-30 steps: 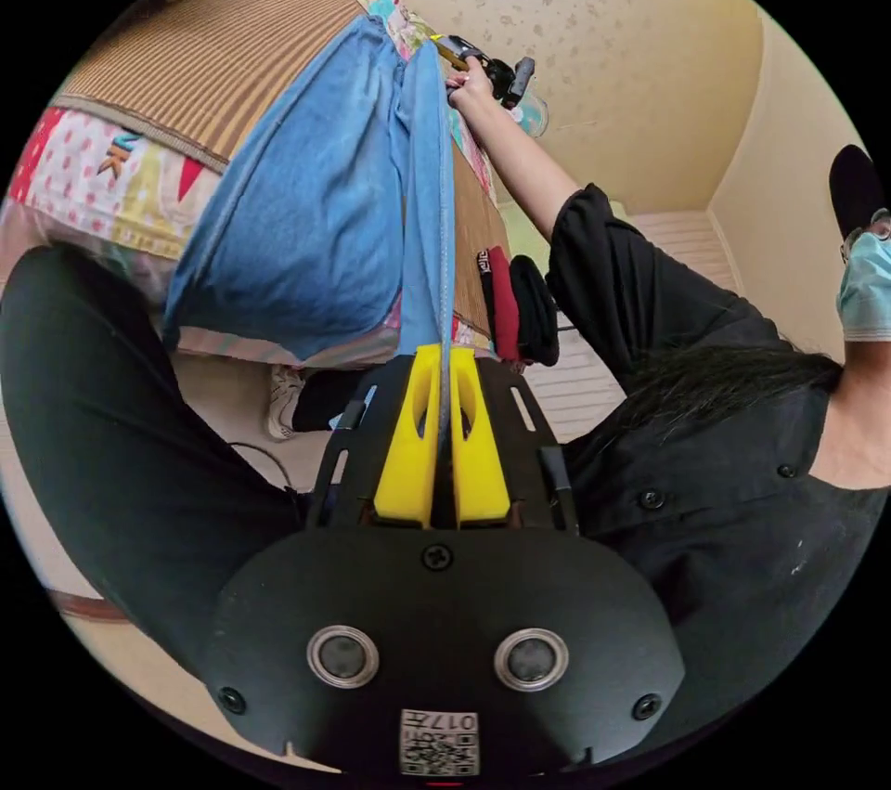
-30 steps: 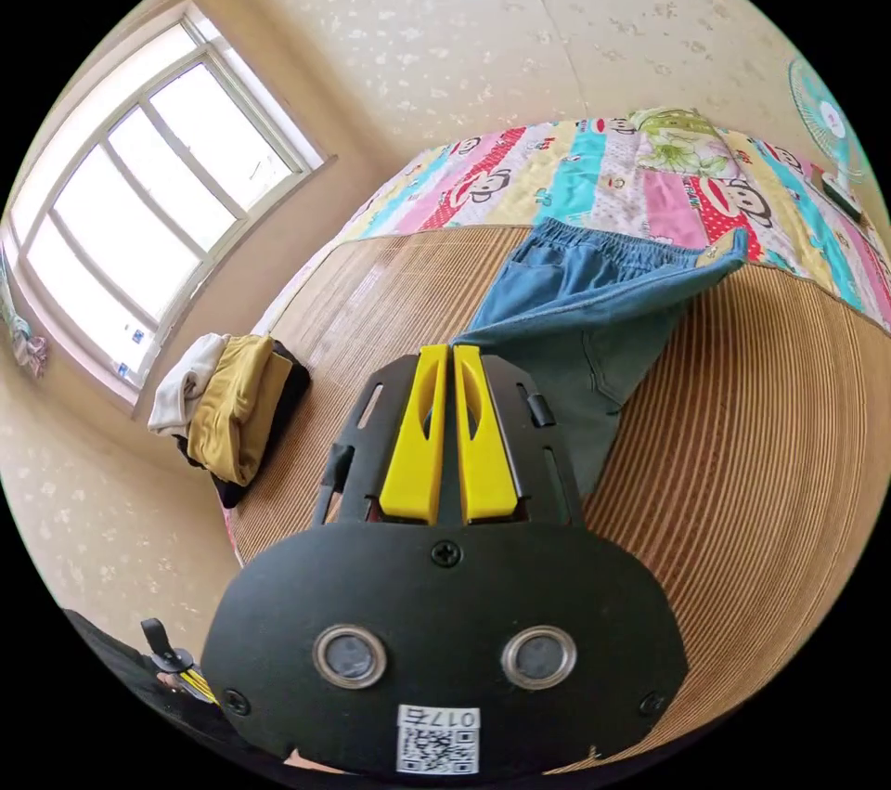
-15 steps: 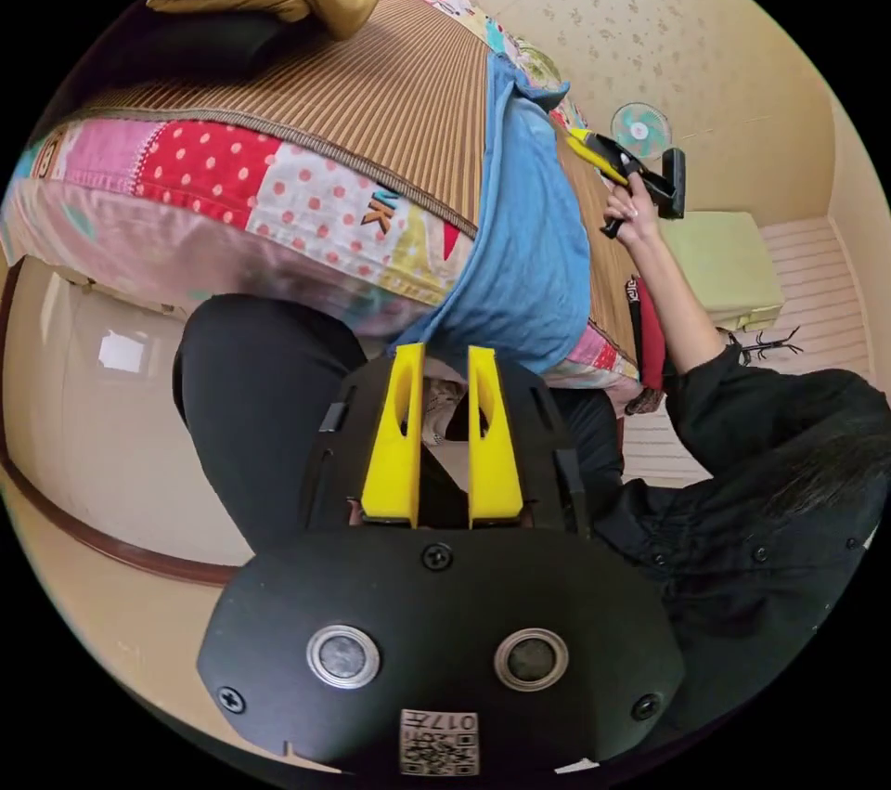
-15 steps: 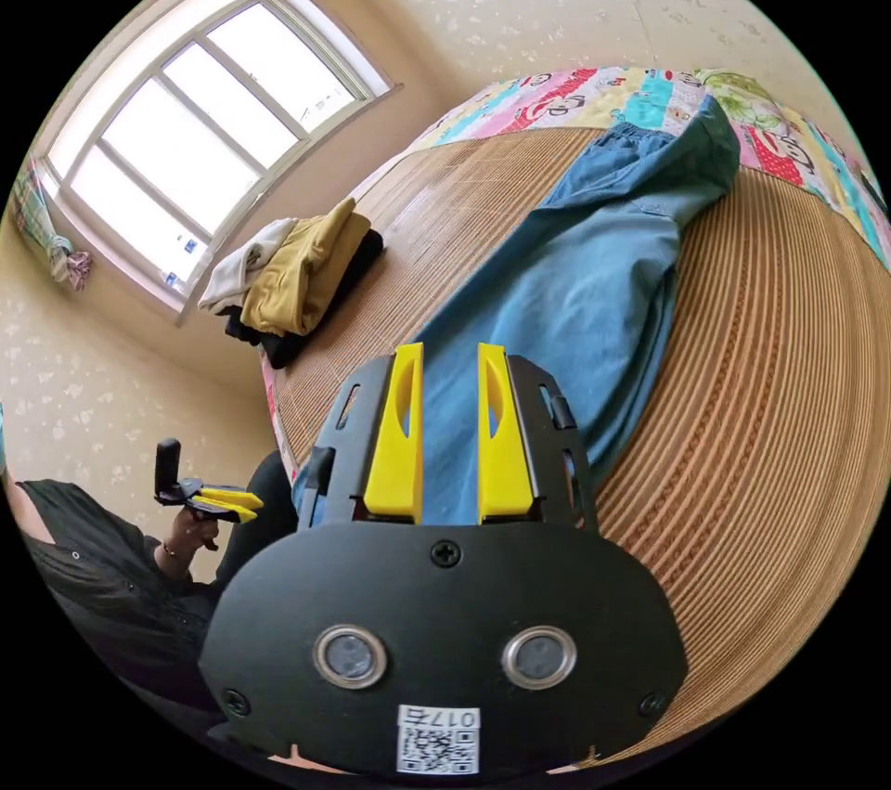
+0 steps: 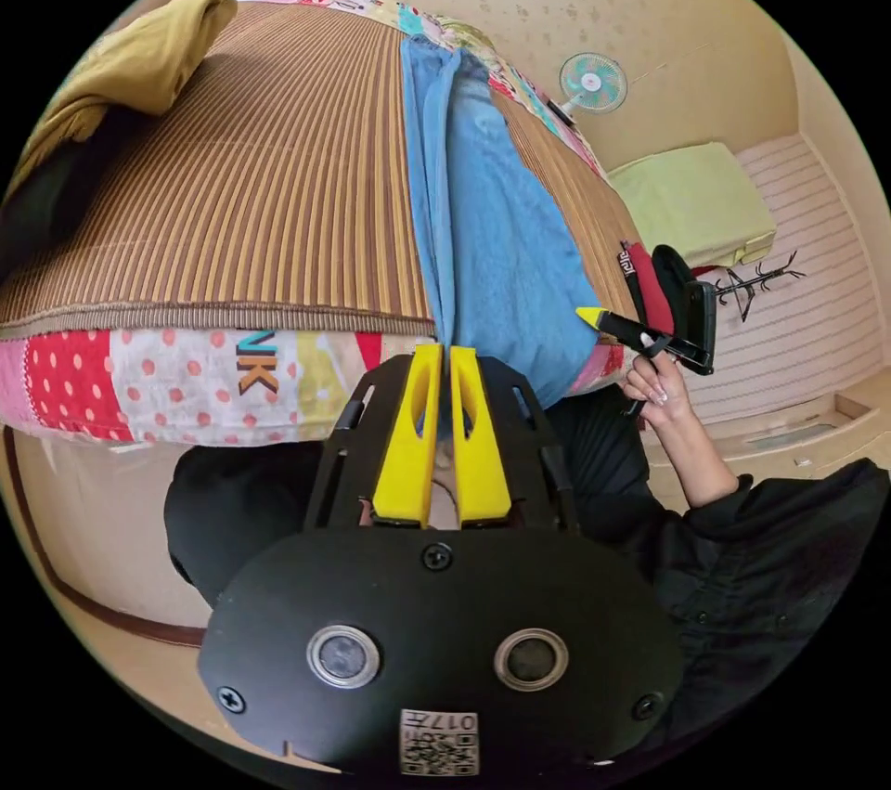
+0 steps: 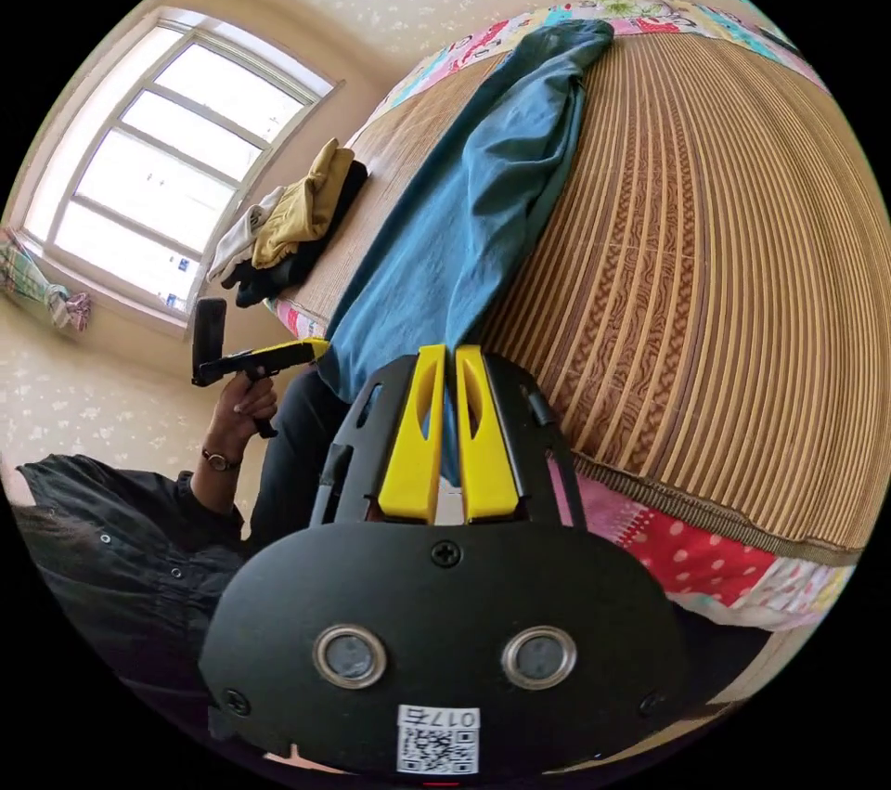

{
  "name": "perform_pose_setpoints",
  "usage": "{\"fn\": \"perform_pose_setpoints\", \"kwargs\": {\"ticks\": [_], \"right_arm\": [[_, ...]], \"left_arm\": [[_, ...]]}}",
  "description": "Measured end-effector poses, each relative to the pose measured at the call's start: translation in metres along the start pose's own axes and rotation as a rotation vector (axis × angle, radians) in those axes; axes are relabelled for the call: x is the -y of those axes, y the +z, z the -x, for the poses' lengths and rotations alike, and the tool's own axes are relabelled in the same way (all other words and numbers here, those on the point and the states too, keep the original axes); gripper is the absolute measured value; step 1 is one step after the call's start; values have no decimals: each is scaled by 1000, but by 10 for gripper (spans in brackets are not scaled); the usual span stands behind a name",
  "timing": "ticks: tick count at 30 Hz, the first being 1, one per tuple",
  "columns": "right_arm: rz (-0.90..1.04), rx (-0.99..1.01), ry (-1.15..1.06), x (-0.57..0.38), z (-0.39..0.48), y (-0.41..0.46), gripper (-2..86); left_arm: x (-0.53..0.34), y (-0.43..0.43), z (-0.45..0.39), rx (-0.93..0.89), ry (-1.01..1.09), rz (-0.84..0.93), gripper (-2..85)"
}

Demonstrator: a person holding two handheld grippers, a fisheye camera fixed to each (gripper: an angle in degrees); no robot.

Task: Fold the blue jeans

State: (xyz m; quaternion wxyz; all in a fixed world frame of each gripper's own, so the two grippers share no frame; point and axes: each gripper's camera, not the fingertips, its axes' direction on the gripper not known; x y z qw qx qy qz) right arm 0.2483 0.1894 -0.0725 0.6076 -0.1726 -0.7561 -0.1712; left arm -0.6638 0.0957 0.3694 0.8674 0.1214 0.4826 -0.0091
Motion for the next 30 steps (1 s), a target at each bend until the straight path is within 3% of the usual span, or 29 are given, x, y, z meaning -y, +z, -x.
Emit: {"fn": "perform_pose_setpoints", "kwargs": {"ticks": [3, 8, 13, 16, 20, 23, 25, 26, 28, 30], "right_arm": [[36, 61, 21, -18, -12, -23, 39], [-111, 125, 140, -11, -46, -65, 83], [-70, 289, 199, 39, -76, -54, 119], [12, 361, 207, 63, -75, -39, 103], [65, 415, 201, 70, -67, -29, 68], [0, 550, 185, 52, -63, -45, 44], [-75, 685, 115, 30, -49, -74, 35], [-84, 691, 86, 24, -41, -83, 33], [-91, 667, -41, -1, -6, -125, 29], [-103, 649, -139, -22, 25, -162, 26]], "left_arm": [[-21, 2, -6, -31, -14, 103, 20], [-12, -28, -7, -59, -35, -37, 81], [68, -30, -6, -56, 15, -73, 119], [98, -6, 1, -35, -9, 22, 99], [87, -5, -1, -11, -24, -15, 45], [73, 0, 2, -148, -16, 34, 19], [59, -3, 16, -347, -46, 75, 7], [54, -7, 19, -416, -44, 70, 5], [27, -37, 20, -721, 18, -37, -1], [6, -67, 8, -785, 98, -82, -2]]}}
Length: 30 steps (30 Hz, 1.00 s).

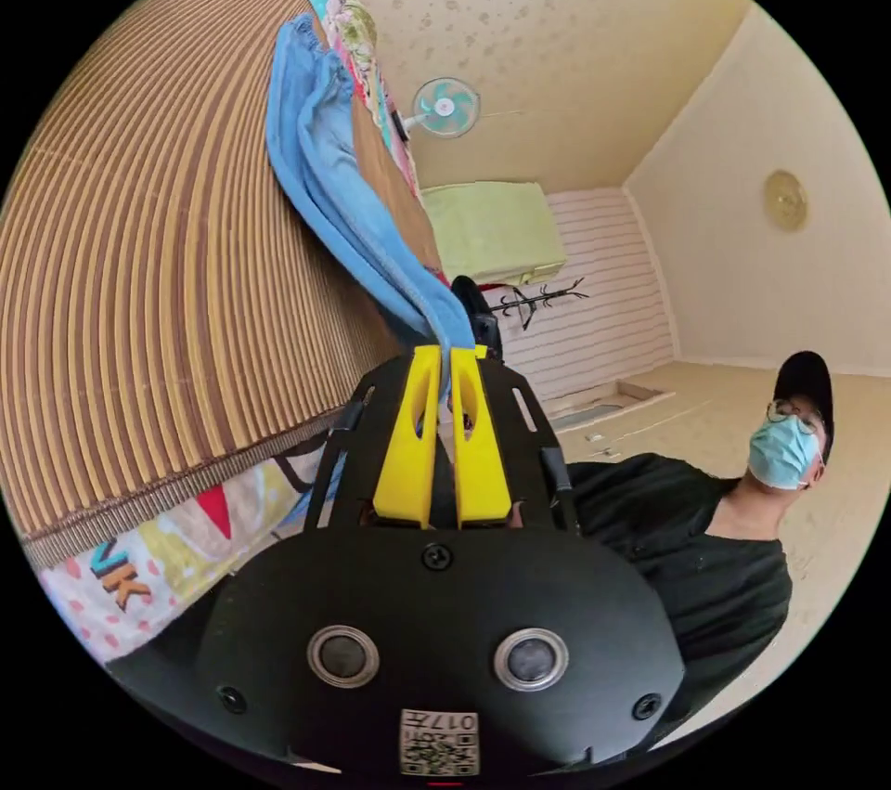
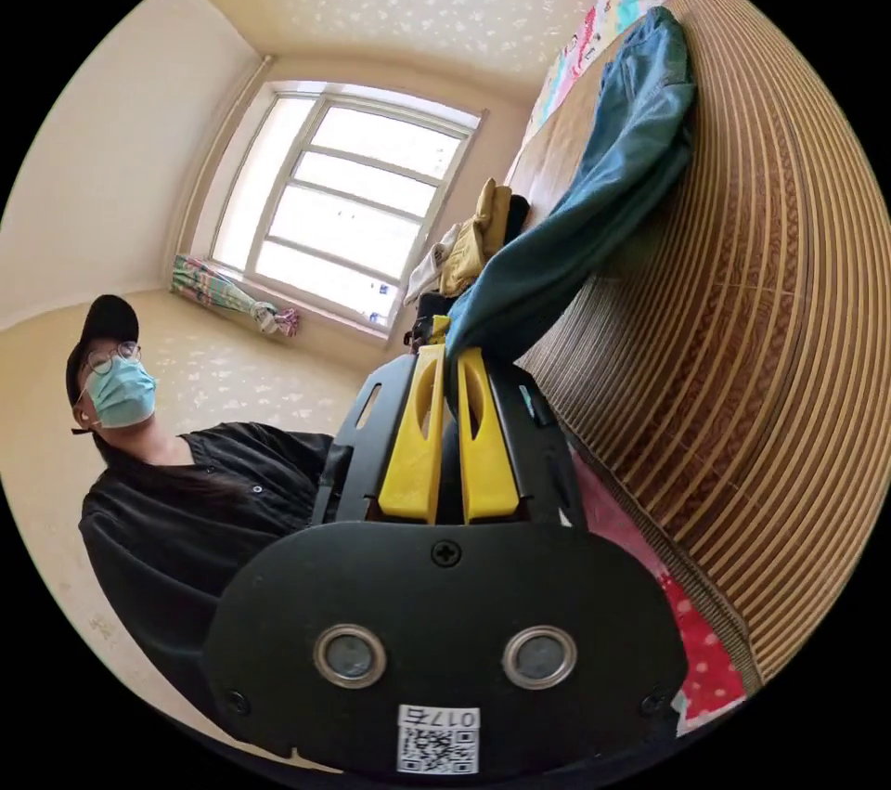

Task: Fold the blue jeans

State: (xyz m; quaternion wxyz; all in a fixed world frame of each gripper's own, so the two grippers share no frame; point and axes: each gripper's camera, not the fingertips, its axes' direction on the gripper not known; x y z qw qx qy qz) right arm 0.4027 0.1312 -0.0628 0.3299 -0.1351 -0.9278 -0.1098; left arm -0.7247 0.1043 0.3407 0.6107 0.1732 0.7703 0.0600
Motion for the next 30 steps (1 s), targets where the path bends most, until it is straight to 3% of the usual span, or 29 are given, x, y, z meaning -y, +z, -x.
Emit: {"fn": "perform_pose_setpoints", "kwargs": {"ticks": [6, 9, 13, 15, 20, 25, 30], "right_arm": [[-61, 94, -466, -17, 199, -48, 23], [-98, 20, -693, -10, 296, -67, 22], [-212, -64, -920, 2, 408, -96, 21], [-234, -149, -935, 17, 445, -102, 20], [-284, -386, -844, 75, 476, -109, 19], [-281, -665, -595, 180, 409, -101, 19], [-331, -708, -481, 254, 346, -95, 20]], "left_arm": [[-37, -28, -174, -161, 450, -98, -2], [-36, -21, -273, -147, 703, -103, -3], [-12, -16, -366, -269, 834, -139, -3], [-2, -11, -399, -255, 872, -147, -3], [46, 4, -436, -29, 801, -232, -2], [133, 33, -381, 195, 627, -236, -2], [205, 51, -318, 334, 553, -242, -1]]}}
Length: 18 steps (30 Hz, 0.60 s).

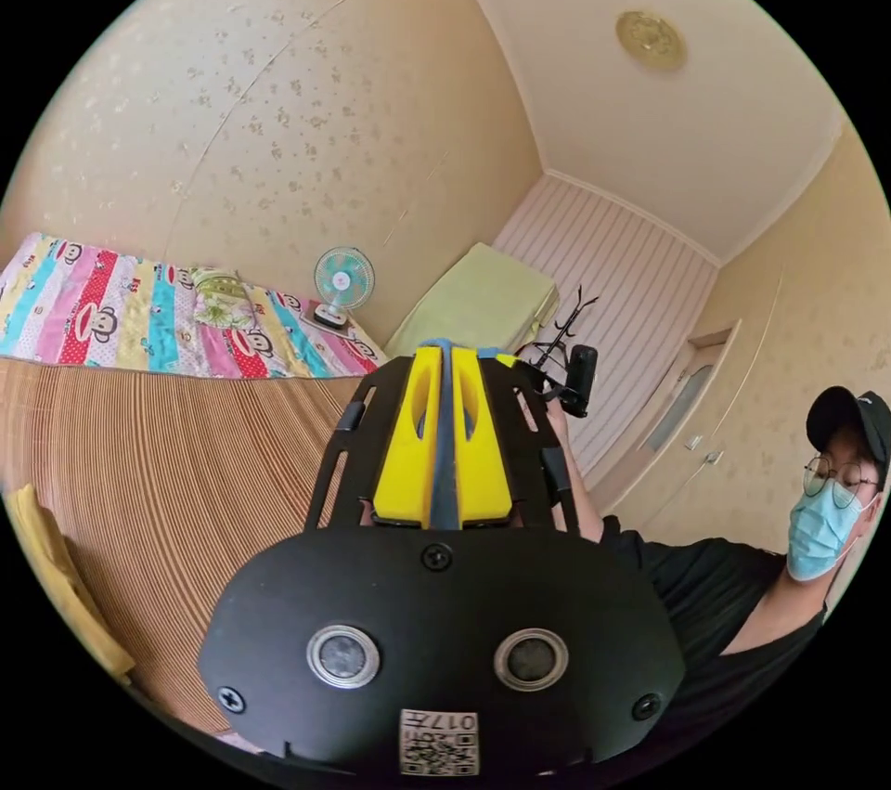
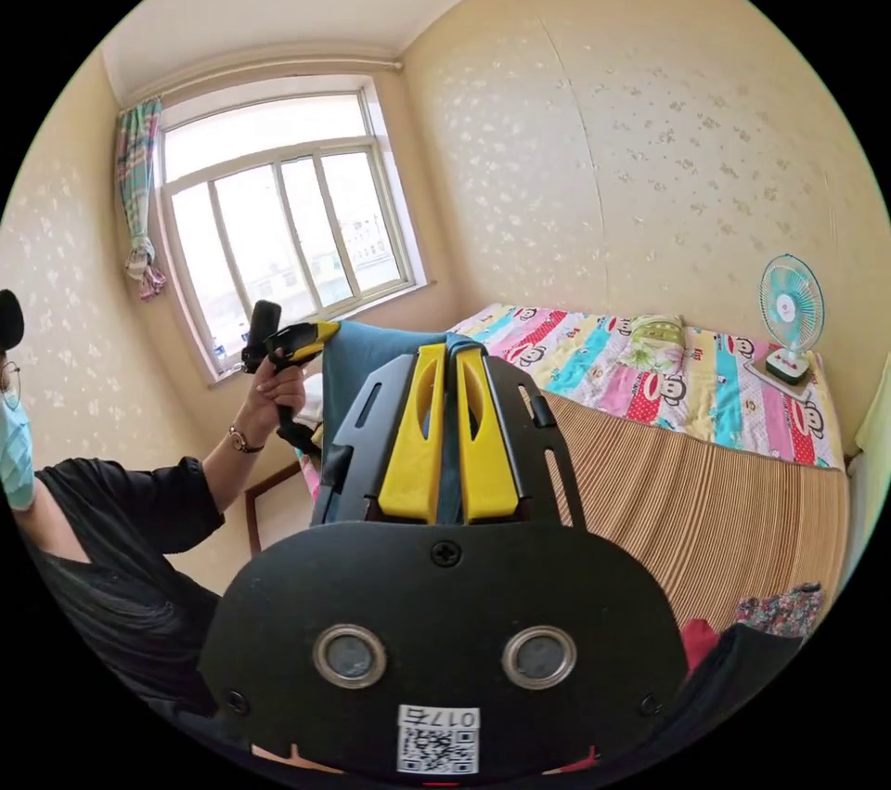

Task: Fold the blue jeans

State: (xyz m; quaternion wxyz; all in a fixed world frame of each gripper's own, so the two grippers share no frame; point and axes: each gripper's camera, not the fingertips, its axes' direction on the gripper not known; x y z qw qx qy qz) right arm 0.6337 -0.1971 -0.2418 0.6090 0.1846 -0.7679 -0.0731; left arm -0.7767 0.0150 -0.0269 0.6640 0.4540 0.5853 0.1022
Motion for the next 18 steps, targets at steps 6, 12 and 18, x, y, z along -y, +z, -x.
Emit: {"fn": "perform_pose_setpoints", "kwargs": {"ticks": [6, 12, 18], "right_arm": [[180, 28, 76, -102, -38, 61, 20], [257, 241, 340, -311, -48, 42, 26], [180, 174, 692, -396, -75, -16, 48]], "left_arm": [[-88, 58, 100, 85, -95, 189, 3], [-299, 87, 162, -57, -362, 359, 14], [-419, 73, 203, -124, -647, 374, 84]]}}
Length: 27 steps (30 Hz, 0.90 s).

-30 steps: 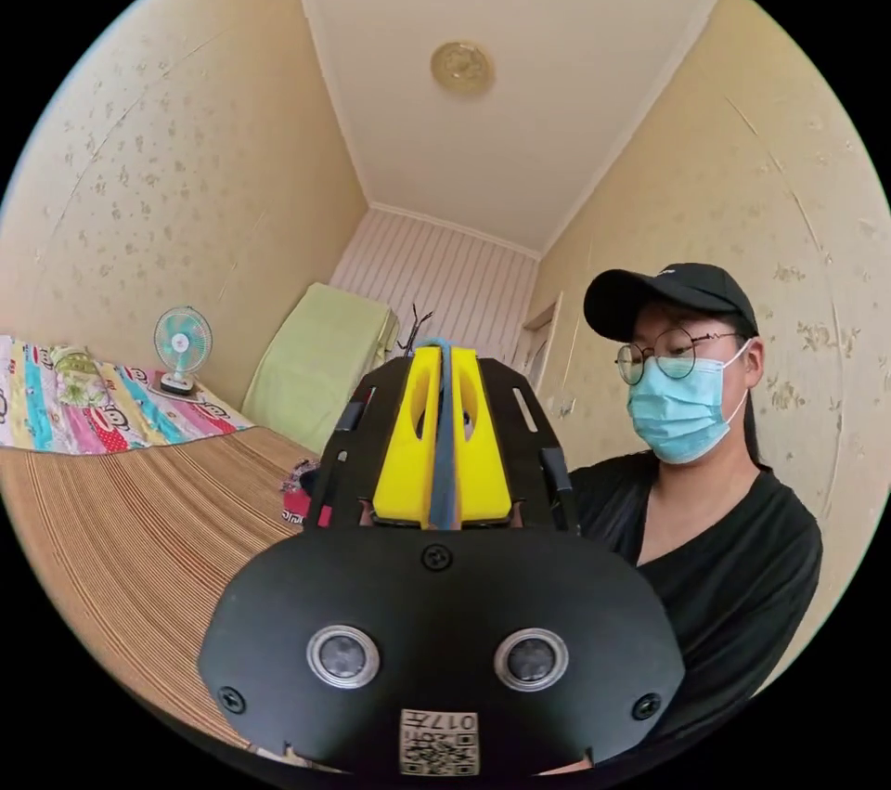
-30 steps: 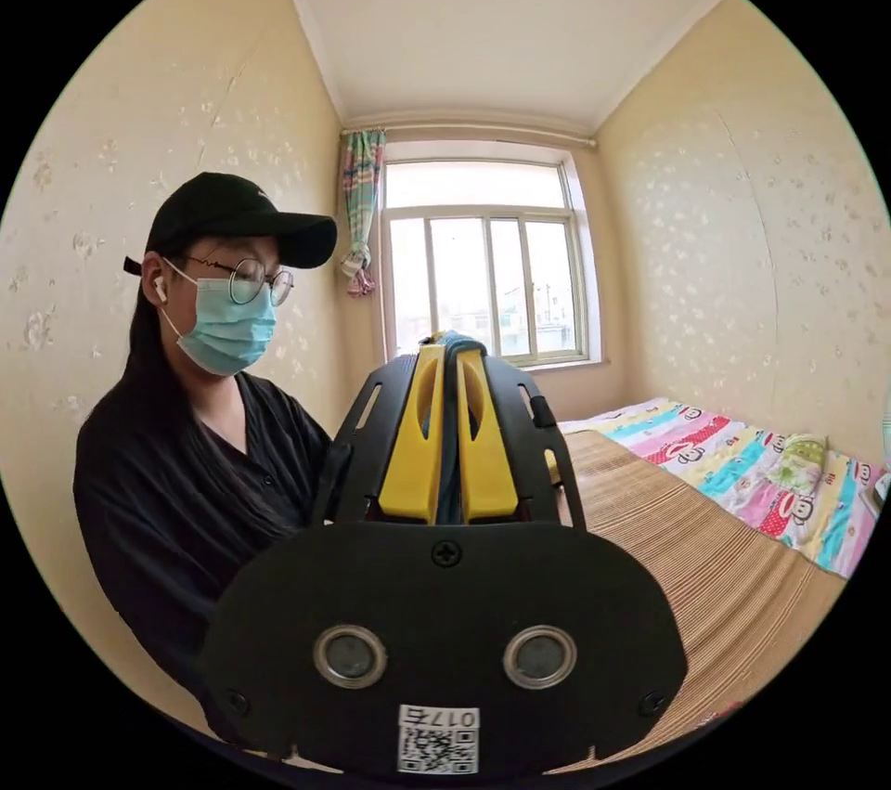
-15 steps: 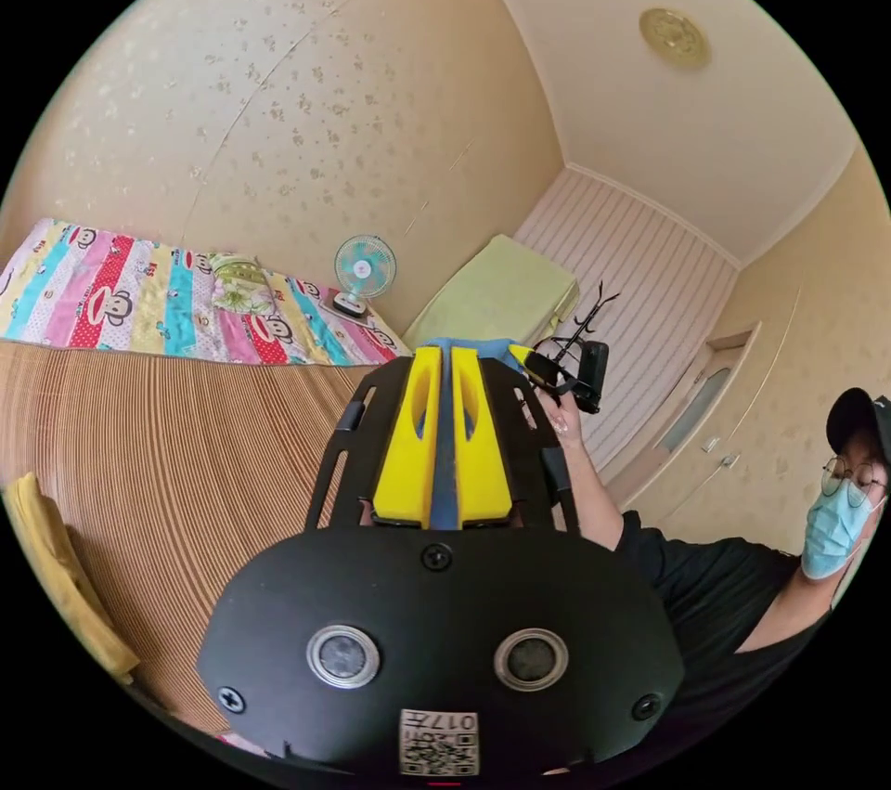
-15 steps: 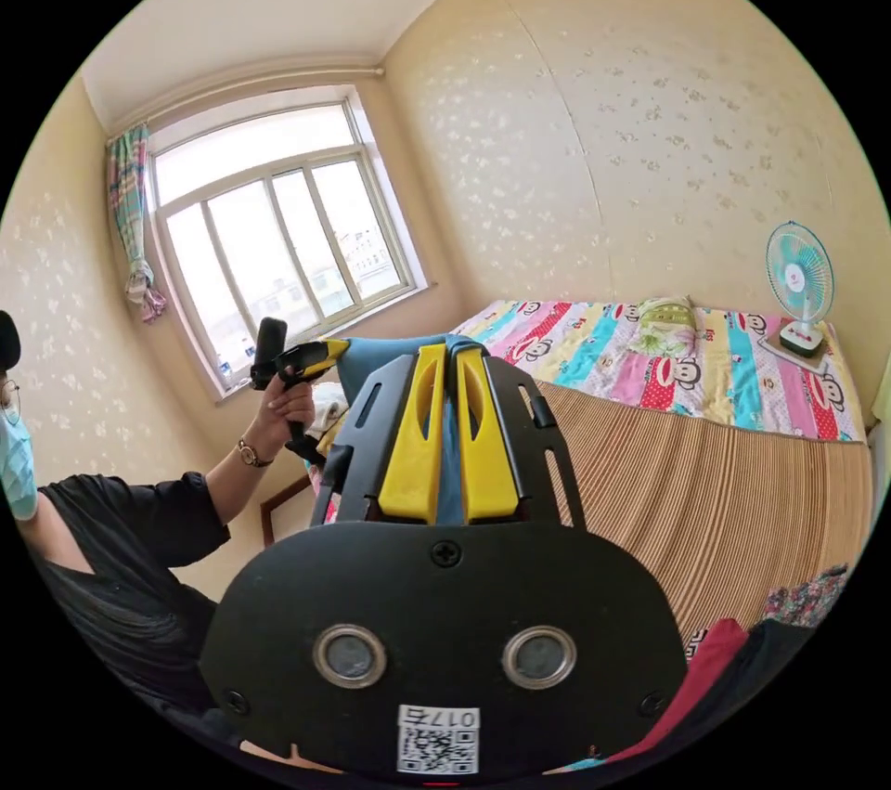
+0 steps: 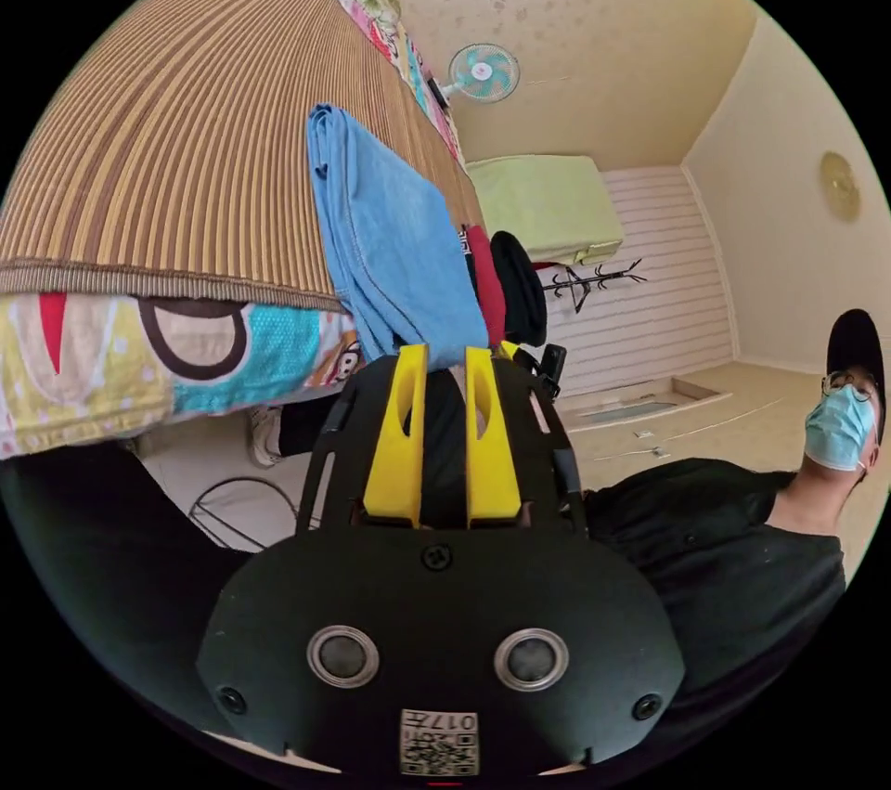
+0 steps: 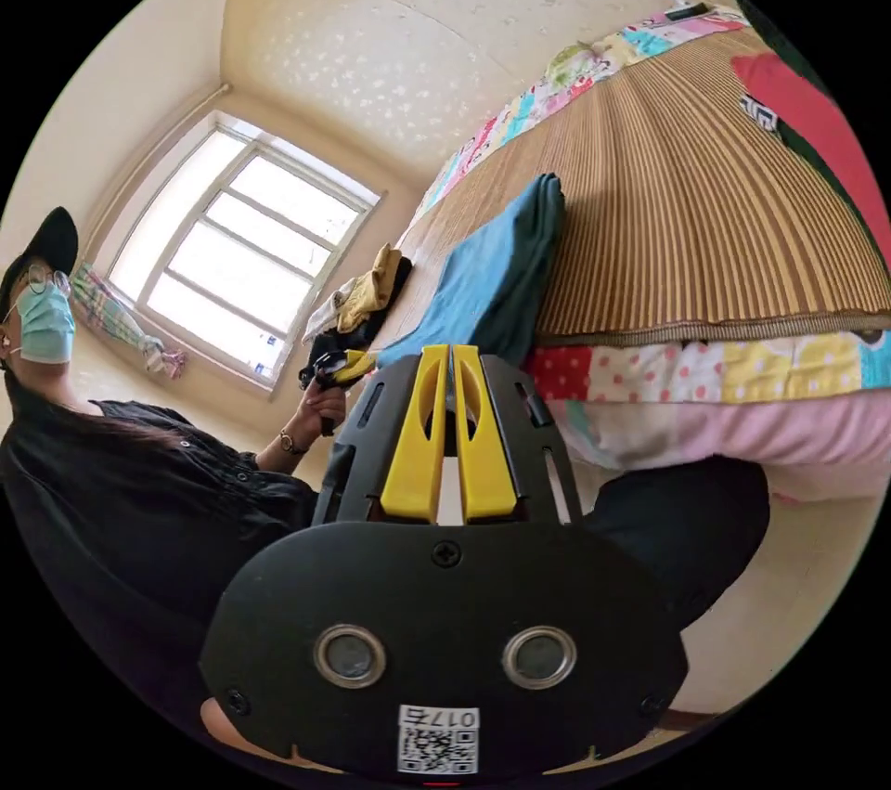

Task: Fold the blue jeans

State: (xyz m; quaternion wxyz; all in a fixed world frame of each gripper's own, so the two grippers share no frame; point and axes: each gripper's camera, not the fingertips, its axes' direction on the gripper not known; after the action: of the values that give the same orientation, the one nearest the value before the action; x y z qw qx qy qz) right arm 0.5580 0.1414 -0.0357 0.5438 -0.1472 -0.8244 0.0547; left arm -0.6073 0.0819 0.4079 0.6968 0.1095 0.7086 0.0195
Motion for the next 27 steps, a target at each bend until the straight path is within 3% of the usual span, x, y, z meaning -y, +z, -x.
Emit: {"fn": "perform_pose_setpoints", "kwargs": {"ticks": [3, 7, 10, 14, 17, 19, 22, 27], "right_arm": [[48, 67, 120, 32, -19, 7, 129], [228, 21, 172, 88, -21, 69, 172], [327, 29, 239, 104, -16, 119, 173], [272, -100, 216, 103, -1, 121, 122], [265, 186, 258, 96, 2, 98, 87], [269, 363, 230, 88, 17, 72, 77], [249, 477, 168, 84, 41, 31, 72], [129, 567, 45, 122, 74, -42, 68]], "left_arm": [[6, -10, 26, 38, -86, -48, 127], [47, 20, 40, 121, -115, 29, 167], [67, 60, 48, 186, -126, 141, 143], [64, 79, 61, 188, -165, 157, 104], [49, 66, 63, 120, -165, 123, 77], [34, 58, 54, -33, -147, 178, 69], [14, 51, 22, -186, -81, 232, 67], [24, 63, -58, -263, 68, 243, 66]]}}
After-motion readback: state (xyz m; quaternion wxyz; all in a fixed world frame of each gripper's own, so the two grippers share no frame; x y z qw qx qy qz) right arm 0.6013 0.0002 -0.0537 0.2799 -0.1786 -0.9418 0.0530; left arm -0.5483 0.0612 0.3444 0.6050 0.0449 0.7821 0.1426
